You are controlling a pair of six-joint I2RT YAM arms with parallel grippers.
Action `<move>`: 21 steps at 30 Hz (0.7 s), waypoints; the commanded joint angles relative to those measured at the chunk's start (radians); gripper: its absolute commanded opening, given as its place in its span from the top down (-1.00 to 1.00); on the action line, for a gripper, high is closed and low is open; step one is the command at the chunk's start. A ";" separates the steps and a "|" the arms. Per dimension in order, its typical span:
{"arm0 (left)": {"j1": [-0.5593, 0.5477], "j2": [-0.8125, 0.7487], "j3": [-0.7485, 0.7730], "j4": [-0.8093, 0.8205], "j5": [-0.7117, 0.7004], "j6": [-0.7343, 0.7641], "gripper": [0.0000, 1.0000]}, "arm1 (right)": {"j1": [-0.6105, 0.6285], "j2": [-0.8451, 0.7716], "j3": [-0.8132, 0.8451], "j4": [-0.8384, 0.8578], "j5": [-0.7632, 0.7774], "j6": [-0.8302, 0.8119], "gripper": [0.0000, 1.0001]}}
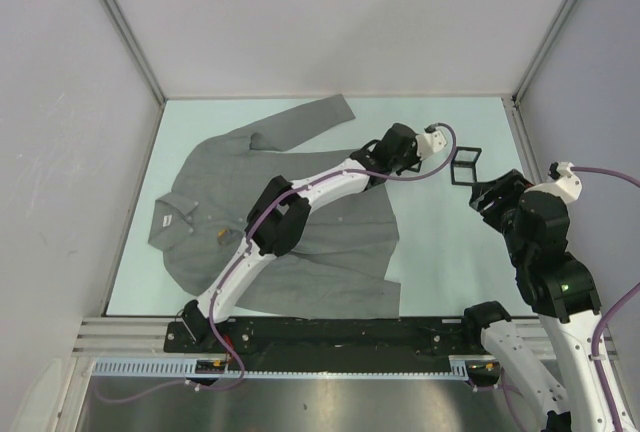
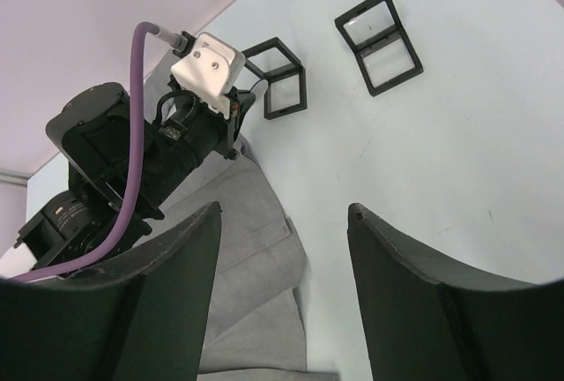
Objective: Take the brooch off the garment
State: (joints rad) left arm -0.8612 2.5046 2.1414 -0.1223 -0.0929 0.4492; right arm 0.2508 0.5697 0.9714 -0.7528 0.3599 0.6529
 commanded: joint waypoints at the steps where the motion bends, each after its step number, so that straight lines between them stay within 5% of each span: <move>1: 0.008 0.031 0.074 -0.005 -0.002 0.045 0.99 | -0.007 -0.010 0.023 -0.010 0.028 -0.018 -0.28; 21: 0.005 0.114 0.189 -0.017 -0.027 0.104 0.95 | -0.008 -0.007 0.024 -0.013 0.025 -0.018 -0.28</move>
State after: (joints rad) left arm -0.8543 2.6129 2.2753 -0.1528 -0.1032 0.5091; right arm 0.2462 0.5697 0.9714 -0.7738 0.3611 0.6498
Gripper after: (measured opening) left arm 0.025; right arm 0.636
